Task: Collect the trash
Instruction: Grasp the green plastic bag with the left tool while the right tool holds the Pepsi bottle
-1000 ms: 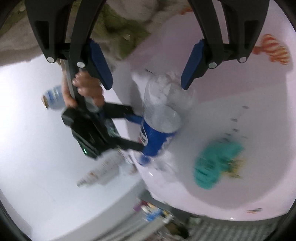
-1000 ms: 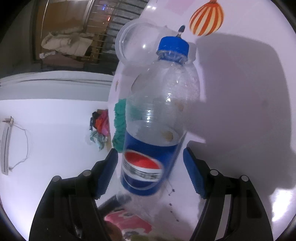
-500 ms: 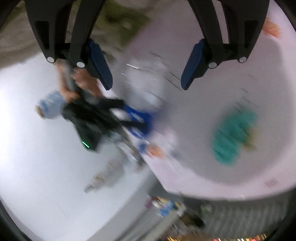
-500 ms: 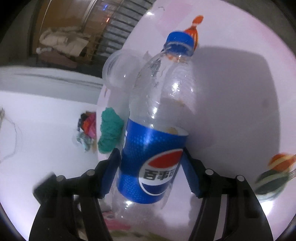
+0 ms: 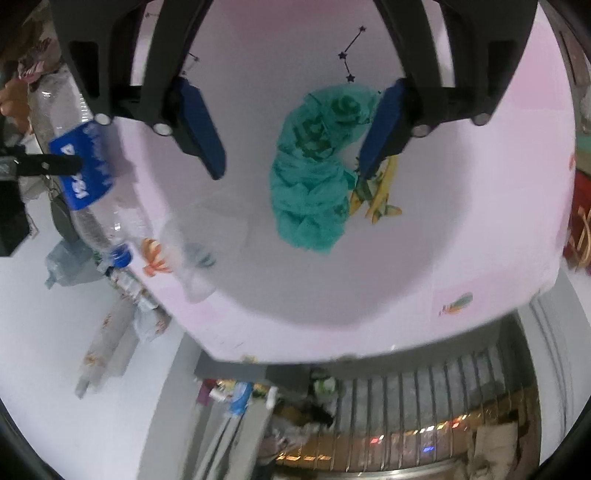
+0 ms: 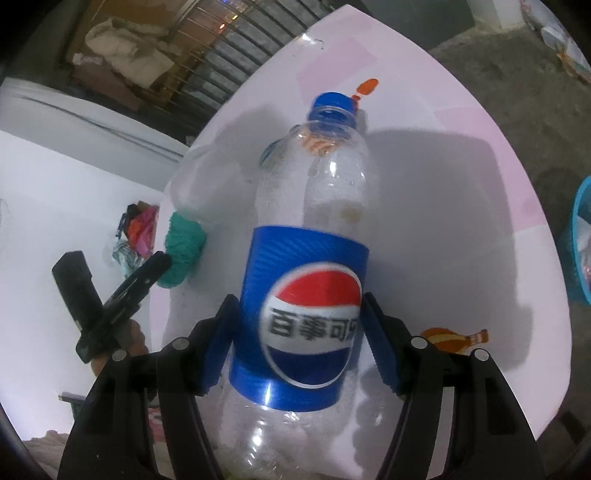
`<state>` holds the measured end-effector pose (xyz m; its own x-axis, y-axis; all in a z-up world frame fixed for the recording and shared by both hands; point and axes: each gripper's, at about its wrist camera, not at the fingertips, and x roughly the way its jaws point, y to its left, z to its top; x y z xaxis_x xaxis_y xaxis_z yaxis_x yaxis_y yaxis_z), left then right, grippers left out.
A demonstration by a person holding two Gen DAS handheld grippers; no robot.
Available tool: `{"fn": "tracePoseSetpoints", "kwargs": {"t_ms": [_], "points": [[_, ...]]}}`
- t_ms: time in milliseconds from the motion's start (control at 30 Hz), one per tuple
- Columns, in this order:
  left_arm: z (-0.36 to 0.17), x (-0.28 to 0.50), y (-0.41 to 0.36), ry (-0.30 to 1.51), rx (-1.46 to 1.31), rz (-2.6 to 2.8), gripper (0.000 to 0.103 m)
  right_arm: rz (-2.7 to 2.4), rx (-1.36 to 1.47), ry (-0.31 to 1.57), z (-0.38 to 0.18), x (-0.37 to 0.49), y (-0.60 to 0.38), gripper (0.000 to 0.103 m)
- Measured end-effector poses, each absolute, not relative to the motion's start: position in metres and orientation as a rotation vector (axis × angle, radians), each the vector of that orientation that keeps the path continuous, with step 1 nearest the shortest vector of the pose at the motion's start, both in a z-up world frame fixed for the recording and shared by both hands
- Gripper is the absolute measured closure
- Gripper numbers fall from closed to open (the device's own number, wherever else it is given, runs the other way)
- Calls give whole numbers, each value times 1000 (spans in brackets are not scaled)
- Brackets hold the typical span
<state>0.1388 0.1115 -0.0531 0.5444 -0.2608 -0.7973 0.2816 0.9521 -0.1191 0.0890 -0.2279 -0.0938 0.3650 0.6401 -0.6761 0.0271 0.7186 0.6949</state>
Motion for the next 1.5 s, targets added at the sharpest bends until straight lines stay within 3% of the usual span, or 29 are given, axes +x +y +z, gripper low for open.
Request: {"fn": "tracePoseSetpoints", "kwargs": {"t_ms": [167, 367, 867, 933, 1000, 1100, 1500], "points": [[-64, 148, 114, 994, -51, -296, 61, 437, 644, 1129, -93, 85, -227, 43], [-59, 132, 121, 1004, -111, -290, 63, 441, 643, 1121, -95, 85, -233, 46], [-57, 57, 115, 1082, -170, -370, 63, 441, 546, 1153, -88, 72, -232, 46], [-56, 55, 111, 1063, -122, -365, 58, 437, 554, 1155, -89, 72, -235, 46], [-55, 54, 106, 1036, -88, -356, 46, 430, 564, 1156, -89, 75, -236, 46], [-55, 57, 102, 1006, -42, -348, 41, 415, 564, 1154, -89, 78, -235, 46], [-78, 73, 94, 1030, 37, -328, 40, 393, 560, 1155, -88, 79, -232, 38]]}}
